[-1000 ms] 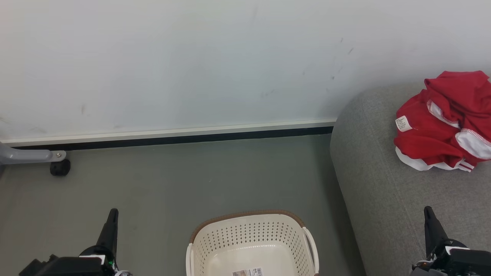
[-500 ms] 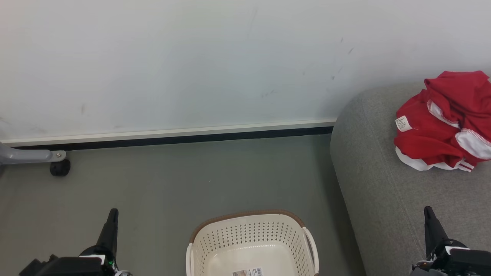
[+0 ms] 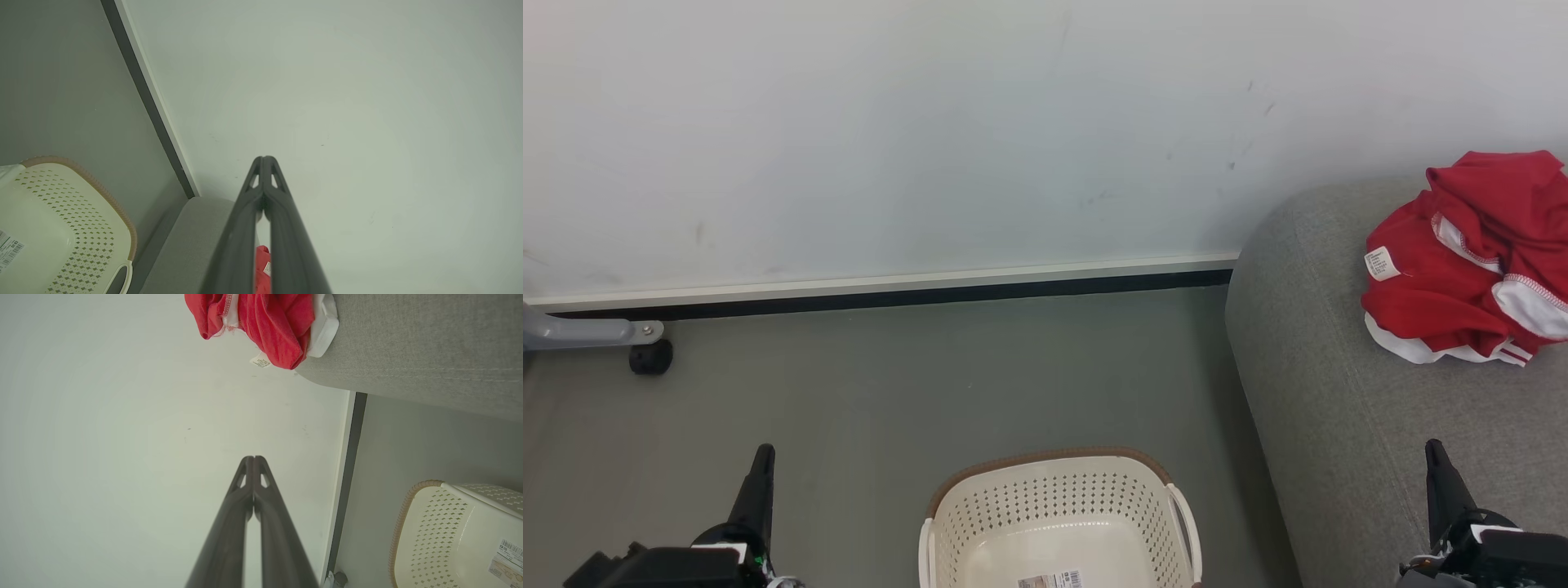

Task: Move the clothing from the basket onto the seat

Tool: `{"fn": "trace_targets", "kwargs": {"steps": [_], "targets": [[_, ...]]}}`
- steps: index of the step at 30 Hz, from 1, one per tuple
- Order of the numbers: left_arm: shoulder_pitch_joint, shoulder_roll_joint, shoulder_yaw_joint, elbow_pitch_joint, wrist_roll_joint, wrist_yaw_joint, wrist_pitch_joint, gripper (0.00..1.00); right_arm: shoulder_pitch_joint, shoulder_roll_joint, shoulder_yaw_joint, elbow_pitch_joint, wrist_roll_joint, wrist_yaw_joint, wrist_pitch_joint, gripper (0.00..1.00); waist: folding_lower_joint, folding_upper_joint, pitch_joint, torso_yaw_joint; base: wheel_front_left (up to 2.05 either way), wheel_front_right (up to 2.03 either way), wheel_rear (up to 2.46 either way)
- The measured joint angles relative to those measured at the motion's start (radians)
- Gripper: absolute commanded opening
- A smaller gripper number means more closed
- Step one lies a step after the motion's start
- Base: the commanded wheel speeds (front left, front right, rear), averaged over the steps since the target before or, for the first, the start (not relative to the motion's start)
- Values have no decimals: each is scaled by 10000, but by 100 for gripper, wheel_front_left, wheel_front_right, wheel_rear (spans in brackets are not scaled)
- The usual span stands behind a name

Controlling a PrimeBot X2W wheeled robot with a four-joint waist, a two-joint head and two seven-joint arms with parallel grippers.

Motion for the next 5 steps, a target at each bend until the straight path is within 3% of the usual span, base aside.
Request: {"fn": "trace_targets", "kwargs": {"steps": [5], "targets": [[0,0,0,0,0,0,0,0,0,0,0,0,0,0,0,0,0,0,0,0,0,0,0]]}}
